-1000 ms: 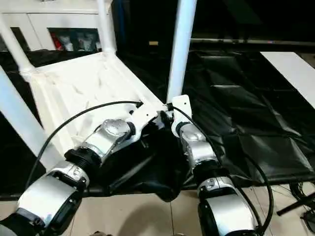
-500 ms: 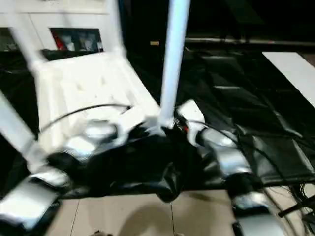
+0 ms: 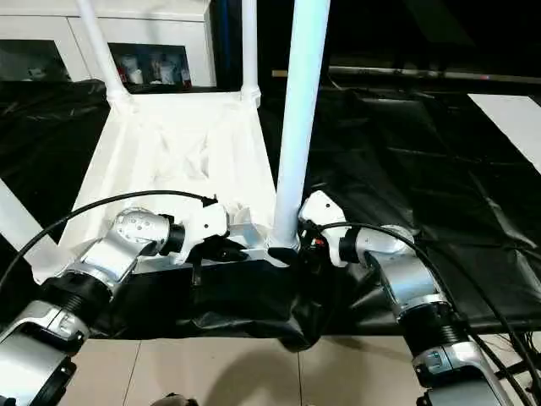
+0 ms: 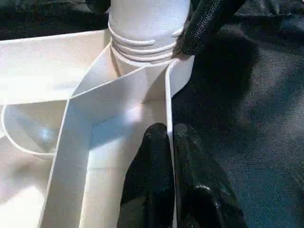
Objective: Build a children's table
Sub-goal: Rotate leg to tighten
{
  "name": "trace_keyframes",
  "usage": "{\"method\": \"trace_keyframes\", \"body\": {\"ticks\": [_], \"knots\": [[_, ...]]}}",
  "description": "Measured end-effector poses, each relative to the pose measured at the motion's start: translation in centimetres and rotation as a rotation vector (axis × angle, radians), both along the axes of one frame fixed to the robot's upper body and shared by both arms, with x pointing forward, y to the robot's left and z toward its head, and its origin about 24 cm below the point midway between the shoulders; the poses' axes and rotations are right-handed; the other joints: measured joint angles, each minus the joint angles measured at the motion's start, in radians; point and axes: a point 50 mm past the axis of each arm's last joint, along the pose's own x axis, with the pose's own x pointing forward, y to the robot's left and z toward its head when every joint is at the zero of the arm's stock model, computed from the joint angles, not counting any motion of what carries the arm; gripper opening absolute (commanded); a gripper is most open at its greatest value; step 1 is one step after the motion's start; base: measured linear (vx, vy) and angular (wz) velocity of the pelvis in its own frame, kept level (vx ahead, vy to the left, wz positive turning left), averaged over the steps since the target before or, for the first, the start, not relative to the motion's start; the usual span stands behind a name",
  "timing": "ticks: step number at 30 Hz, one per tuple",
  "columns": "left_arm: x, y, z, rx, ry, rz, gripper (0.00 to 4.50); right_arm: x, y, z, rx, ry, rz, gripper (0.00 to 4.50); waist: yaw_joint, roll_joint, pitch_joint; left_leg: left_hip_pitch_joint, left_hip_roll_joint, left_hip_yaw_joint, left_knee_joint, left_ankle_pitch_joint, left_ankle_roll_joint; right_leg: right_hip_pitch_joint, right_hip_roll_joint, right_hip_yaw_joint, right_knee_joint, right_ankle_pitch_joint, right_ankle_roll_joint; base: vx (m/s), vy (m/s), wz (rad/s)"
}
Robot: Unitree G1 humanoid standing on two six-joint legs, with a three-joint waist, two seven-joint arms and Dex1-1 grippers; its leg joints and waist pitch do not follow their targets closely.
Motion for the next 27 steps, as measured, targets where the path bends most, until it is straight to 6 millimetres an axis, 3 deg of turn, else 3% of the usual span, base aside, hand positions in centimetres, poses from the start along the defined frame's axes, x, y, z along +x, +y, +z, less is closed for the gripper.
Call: {"method": "trace_keyframes", "body": {"ticks": [1,7,22,27], "knots": [[0.0,0.0,0.0,0.000,0.000,0.000,0.00,0.0,0.0,0.0,0.003,0.006,-0.002,3.36,0.000,0.000,0.000,0.000,0.000,0.000,0.000,0.000,0.000,0.000,0.000,0.000,0.000,0.000,0.000,0.000,0.000,0.00],[-0.1,0.0,0.0,0.000,0.001,0.001,0.00,-0.1,0.1,-0.1,0.023,0.028,0.001,2.87,0.000,-0.001,0.000,0.000,0.000,0.000,0.000,0.000,0.000,0.000,0.000,0.000,0.000,0.000,0.000,0.000,0.000,0.00],[-0.1,0.1,-0.1,0.003,0.014,0.015,0.00,0.0,0.4,-0.2,0.033,0.028,-0.015,2.72,-0.001,-0.003,0.000,0.001,0.000,0.000,0.001,0.000,0.000,0.000,0.000,0.000,0.001,0.000,0.000,0.000,0.000,0.00],[1.4,-1.4,-0.3,-0.020,-0.010,0.202,0.00,1.8,1.6,-1.2,0.112,0.031,-0.335,2.72,-0.027,-0.007,0.000,0.003,0.000,-0.001,0.004,0.000,0.000,0.001,0.000,0.000,0.005,0.002,-0.002,0.000,0.000,0.00]]}}
